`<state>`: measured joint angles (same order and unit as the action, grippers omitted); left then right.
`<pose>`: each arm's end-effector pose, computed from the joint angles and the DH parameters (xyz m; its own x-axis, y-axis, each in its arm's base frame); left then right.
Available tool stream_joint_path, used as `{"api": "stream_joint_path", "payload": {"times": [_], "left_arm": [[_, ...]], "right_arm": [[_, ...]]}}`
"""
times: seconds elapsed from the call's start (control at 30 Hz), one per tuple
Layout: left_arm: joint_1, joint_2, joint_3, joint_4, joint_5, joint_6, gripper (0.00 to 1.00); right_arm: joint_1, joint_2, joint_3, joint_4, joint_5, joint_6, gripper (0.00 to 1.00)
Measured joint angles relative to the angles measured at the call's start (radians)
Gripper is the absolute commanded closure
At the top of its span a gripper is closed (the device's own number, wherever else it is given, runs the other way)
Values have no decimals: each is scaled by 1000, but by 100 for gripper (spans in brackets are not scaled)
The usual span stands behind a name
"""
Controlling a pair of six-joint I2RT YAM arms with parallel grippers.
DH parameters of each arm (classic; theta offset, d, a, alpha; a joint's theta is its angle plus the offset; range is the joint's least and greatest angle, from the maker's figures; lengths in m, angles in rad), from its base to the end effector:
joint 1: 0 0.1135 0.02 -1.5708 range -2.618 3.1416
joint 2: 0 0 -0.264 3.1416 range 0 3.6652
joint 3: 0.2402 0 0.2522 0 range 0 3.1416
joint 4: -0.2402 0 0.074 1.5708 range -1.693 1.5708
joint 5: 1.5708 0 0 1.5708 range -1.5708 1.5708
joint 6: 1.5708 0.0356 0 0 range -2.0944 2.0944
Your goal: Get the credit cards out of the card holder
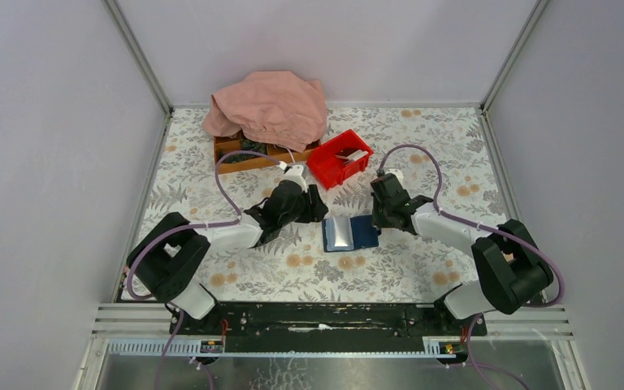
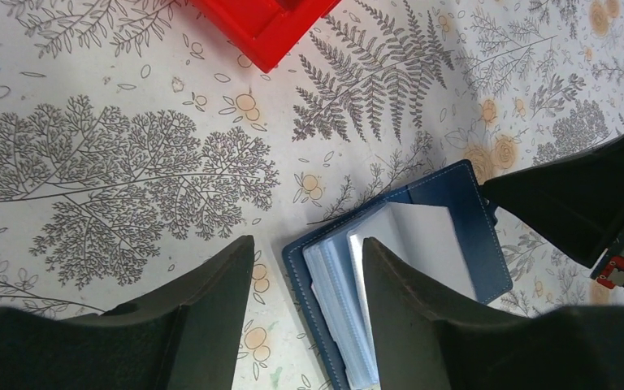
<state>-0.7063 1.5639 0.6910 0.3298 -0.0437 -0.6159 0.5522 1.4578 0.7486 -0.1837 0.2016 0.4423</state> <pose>0.2409 -0.2035 0.1717 -0.6791 -0.1793 -0.7118 0.2789 0.8340 -0.4761 0.2451 0.1426 0.1770 -0.7735 0.0160 -0.6336 -0.0840 0.9883 0.1275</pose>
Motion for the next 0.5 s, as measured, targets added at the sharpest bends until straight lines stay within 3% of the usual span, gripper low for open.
{"api": "stream_joint_path", "payload": {"times": [0.13,0.23,0.37,0.47,0.5], "left_arm": [[0,14,6,-1,20,0,40],[0,23,15,-1,38,1,47],[-5,43,37,-3,66,9,73],[-10,69,54,-6,115,27,99],[-12,75,55,-5,133,29,100]], "right_arm": [[-4,14,0,10,-1,8,100],[-5,27,0,19,-3,11,100],[-5,41,0,32,-4,12,100],[-5,49,-1,40,-4,13,100],[-5,50,-2,43,-5,13,100]]}}
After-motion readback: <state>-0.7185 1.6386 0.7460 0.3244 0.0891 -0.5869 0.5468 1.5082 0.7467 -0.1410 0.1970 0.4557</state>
